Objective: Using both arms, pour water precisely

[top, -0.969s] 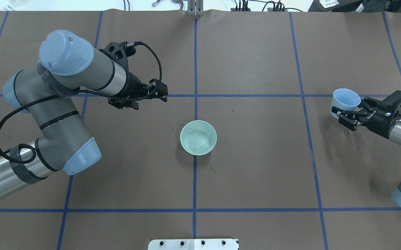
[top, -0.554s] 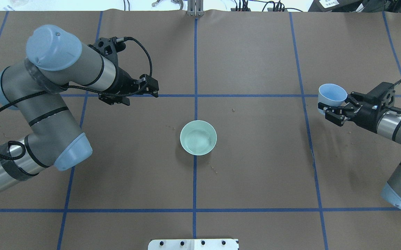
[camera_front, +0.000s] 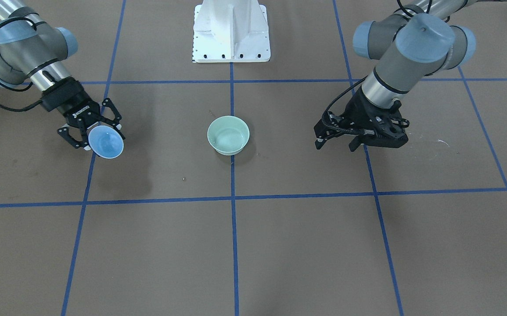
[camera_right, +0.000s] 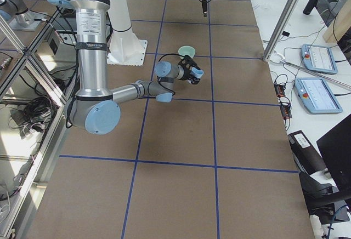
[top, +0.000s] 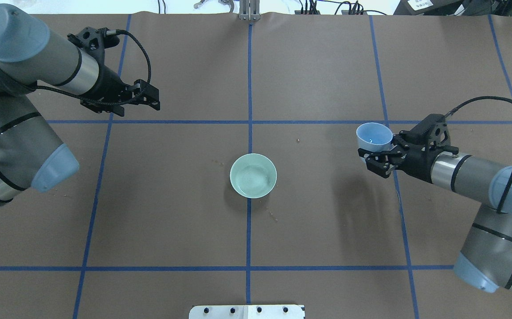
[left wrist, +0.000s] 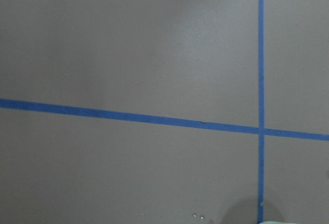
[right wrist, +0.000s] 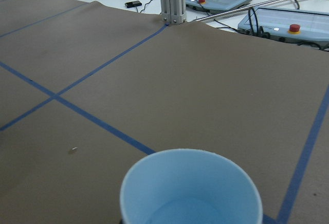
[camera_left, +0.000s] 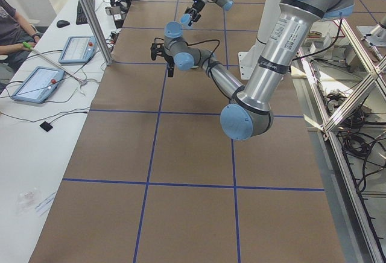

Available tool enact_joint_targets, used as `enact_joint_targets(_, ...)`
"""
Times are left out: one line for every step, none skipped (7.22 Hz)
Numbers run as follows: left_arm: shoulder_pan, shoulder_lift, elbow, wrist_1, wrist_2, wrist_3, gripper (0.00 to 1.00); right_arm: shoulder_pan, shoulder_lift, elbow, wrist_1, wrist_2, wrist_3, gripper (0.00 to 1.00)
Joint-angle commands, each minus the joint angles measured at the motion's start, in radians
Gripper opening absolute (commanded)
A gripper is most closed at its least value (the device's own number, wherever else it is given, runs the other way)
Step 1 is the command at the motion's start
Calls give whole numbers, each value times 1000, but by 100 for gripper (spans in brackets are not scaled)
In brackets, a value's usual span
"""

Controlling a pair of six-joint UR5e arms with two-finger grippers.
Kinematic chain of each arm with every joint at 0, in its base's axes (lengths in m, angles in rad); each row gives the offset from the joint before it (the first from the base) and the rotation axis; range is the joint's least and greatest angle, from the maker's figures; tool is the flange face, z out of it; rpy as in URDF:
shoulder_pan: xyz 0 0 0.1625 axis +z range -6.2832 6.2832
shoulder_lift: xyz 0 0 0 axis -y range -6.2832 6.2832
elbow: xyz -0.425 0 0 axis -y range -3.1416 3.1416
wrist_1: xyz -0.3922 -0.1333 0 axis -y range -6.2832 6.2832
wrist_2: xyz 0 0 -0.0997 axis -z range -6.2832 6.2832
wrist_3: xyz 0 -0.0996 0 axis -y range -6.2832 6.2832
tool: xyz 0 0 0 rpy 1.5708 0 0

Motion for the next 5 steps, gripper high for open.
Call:
enact_joint_targets(-80, 43, 20, 3, -48, 128, 99, -170, 96, 106, -283, -137, 0, 0)
enact_joint_targets(-114, 47, 49, 3, -82, 181, 99, -193, 160, 173, -481, -139, 0, 0)
enact_joint_targets(-132, 47, 66, 3, -99, 206, 99, -210, 232, 201, -638, -147, 0, 0)
enact_joint_targets(-137, 47, 72, 3, -99, 209, 99, -232, 306, 199, -759, -149, 0, 0)
enact_joint_targets(-140, 47, 74, 2, -111, 209, 99, -244, 372, 196, -882, -142, -3, 0)
